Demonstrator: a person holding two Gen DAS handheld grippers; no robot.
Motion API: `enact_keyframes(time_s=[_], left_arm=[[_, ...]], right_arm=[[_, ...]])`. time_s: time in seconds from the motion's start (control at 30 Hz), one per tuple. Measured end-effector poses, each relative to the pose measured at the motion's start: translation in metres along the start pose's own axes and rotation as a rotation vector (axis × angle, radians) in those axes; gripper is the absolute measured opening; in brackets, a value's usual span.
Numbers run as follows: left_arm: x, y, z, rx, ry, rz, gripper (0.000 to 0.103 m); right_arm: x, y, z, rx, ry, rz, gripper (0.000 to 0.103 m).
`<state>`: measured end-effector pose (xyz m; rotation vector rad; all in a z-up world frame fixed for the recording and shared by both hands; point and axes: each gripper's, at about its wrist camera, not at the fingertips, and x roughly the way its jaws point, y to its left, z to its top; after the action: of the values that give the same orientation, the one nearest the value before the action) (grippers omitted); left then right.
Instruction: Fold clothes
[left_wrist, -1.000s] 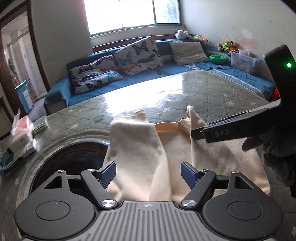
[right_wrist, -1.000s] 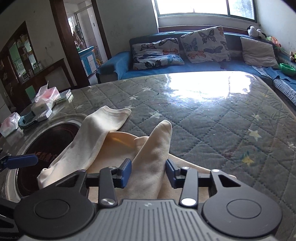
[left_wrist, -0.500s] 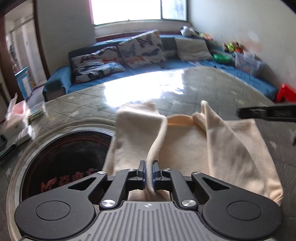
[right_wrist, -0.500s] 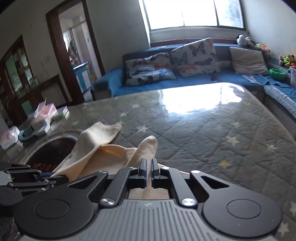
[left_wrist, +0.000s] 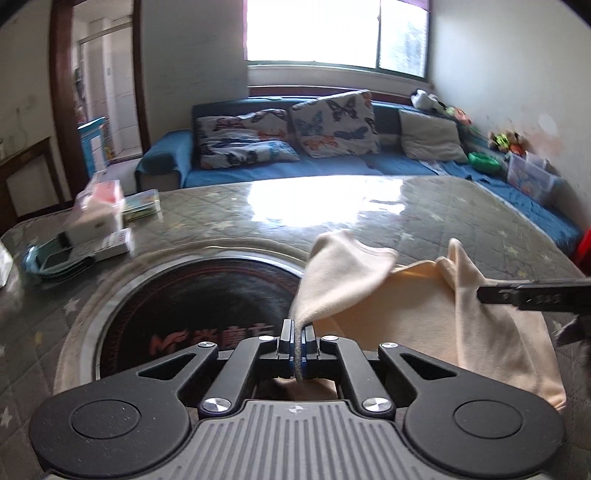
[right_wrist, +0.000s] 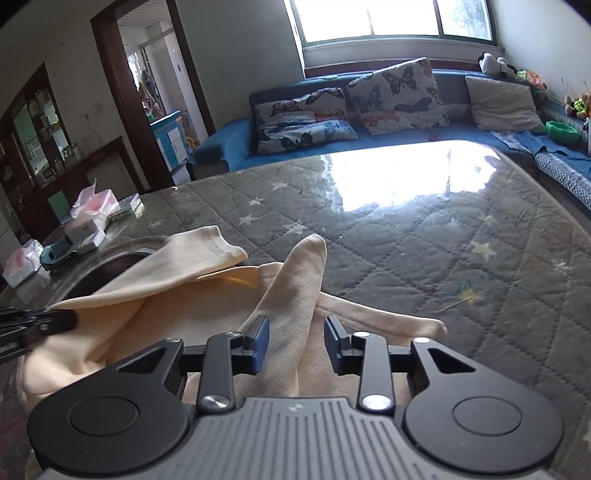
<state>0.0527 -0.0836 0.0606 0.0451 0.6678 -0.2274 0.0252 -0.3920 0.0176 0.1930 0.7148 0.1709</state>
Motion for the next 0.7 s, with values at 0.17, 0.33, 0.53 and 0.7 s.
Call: enact_keyframes(time_s=[0.17,0.33,0.53,0.7], left_arm=[[-0.018,0.021,-0.007,-0.054,-0.02,0.031,0.003],[-0.04,0.041,-0.022,-0.108,-0.028,0.061,0.003],[-0.077,0.063,-0.052,-0.188,-0.005,0.071,0.003],[-0.106,0.072,-0.082,-0.232,0.038,0.052,0.003]], right_arm=[[0.013,0.004,-0.003,0.001,0.006,0.014,0.009],[-0.023,0.002,-0.008,-0.01,-0.079,-0.019,0.008],[-0.098,-0.026,-0.019,0.051,-0.188,-0.062,0.008],[-0.156,-0.056,-0.05,0.145,-0.252,-0.09,0.008]])
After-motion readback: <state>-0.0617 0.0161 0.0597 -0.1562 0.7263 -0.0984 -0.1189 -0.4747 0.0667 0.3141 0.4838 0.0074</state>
